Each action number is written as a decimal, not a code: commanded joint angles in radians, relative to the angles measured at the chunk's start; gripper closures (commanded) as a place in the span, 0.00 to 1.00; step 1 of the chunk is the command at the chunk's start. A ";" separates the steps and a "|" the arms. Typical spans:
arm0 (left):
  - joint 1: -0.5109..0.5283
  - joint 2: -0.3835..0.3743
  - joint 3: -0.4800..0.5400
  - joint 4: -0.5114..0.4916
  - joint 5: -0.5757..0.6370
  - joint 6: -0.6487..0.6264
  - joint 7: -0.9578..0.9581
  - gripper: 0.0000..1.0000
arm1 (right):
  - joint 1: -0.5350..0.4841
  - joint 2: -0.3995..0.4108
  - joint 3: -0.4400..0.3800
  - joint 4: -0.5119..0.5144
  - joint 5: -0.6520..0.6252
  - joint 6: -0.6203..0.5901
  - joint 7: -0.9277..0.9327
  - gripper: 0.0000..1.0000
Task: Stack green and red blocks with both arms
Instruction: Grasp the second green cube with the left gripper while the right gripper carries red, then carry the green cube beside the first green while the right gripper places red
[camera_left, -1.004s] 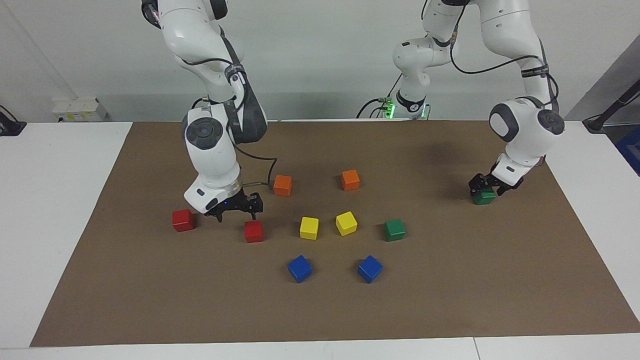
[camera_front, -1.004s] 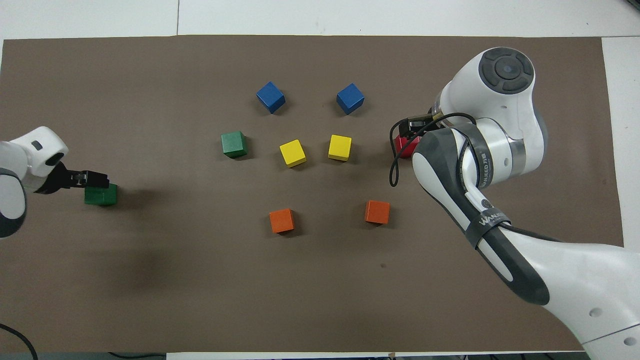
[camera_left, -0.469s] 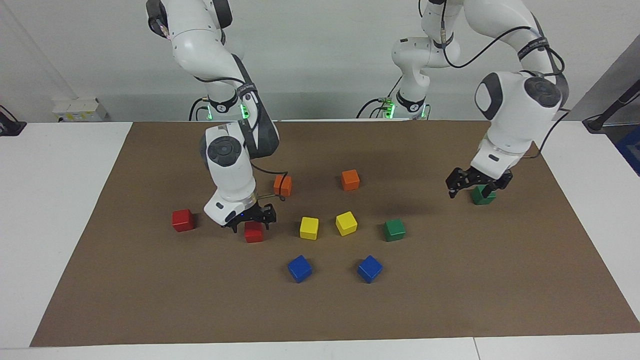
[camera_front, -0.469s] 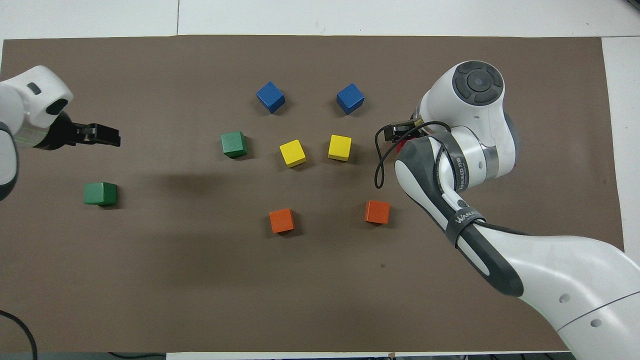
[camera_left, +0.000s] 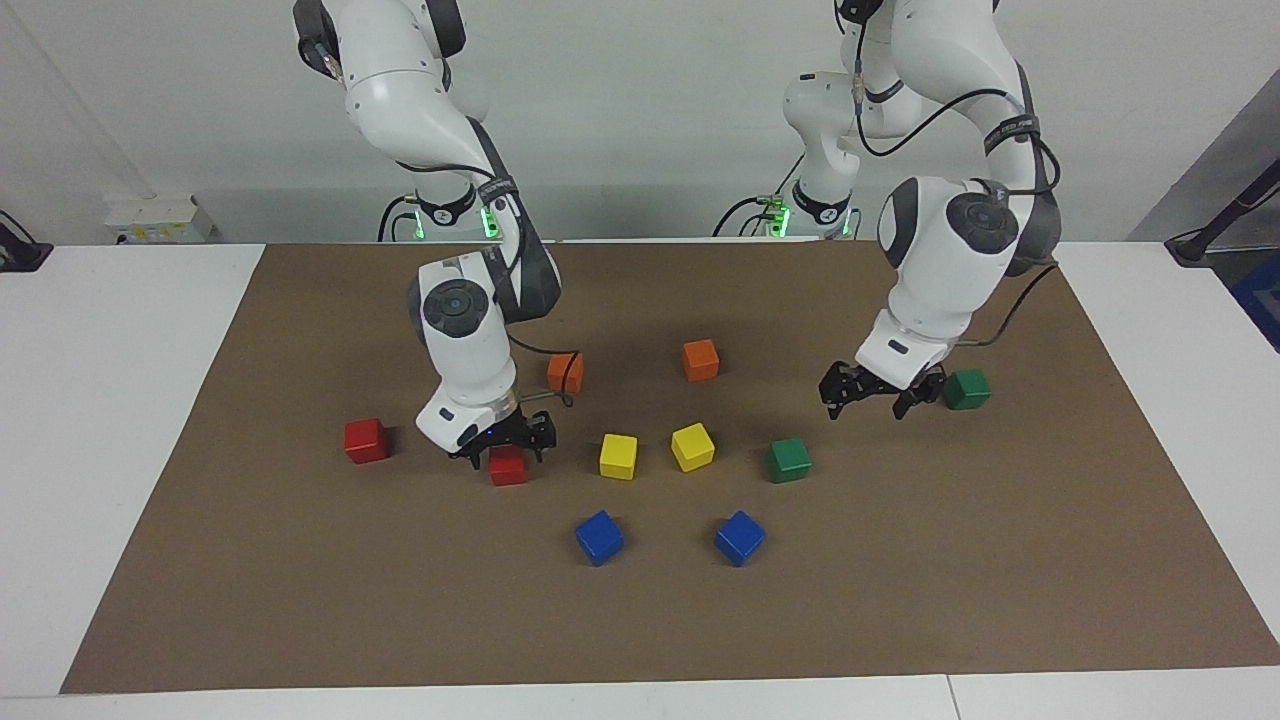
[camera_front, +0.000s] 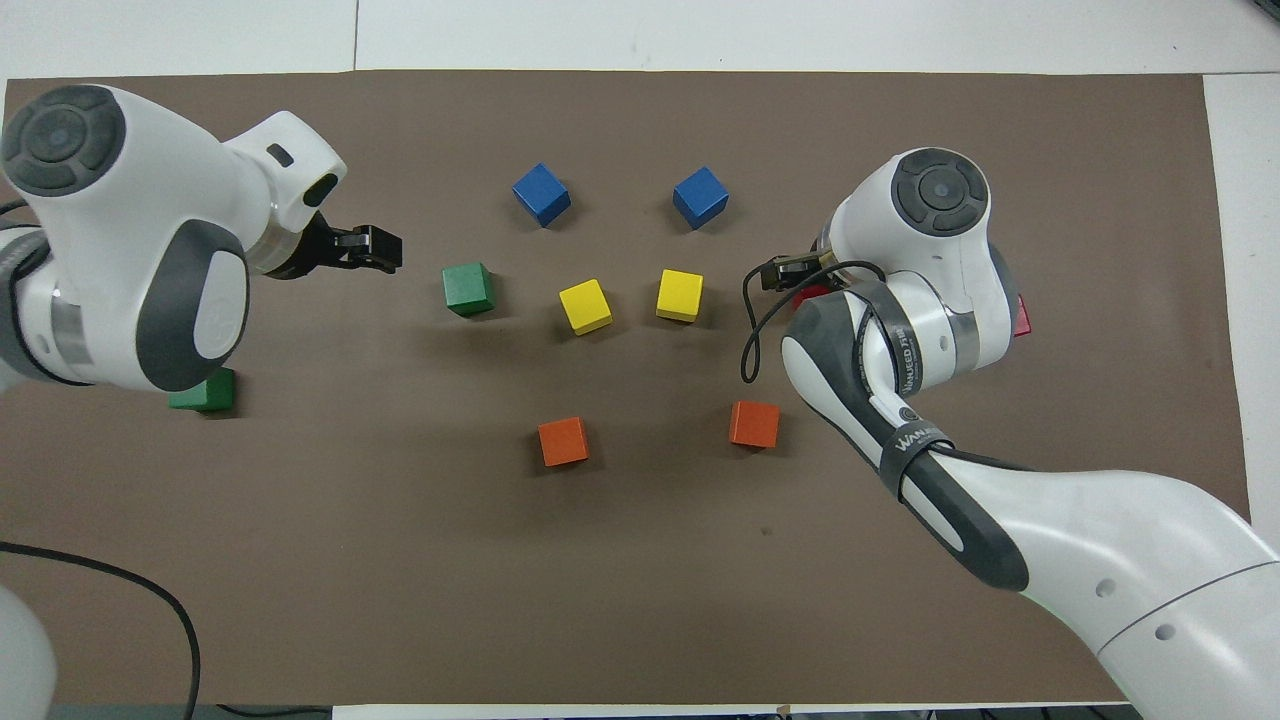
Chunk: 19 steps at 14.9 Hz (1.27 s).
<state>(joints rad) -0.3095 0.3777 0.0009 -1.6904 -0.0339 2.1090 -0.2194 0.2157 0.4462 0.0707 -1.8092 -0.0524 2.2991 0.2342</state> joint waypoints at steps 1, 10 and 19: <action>-0.020 0.065 0.018 0.064 -0.011 0.037 -0.028 0.00 | -0.013 -0.026 0.001 -0.018 0.012 -0.030 0.025 1.00; -0.063 0.090 0.018 -0.031 -0.008 0.175 -0.067 0.00 | -0.189 -0.179 -0.002 0.062 0.014 -0.325 -0.246 1.00; -0.076 0.082 0.021 -0.074 0.000 0.195 -0.078 0.57 | -0.342 -0.251 -0.002 -0.060 0.016 -0.279 -0.484 1.00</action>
<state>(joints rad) -0.3645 0.4760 0.0013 -1.7411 -0.0339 2.2936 -0.2847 -0.1101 0.2453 0.0553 -1.7884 -0.0514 1.9679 -0.2316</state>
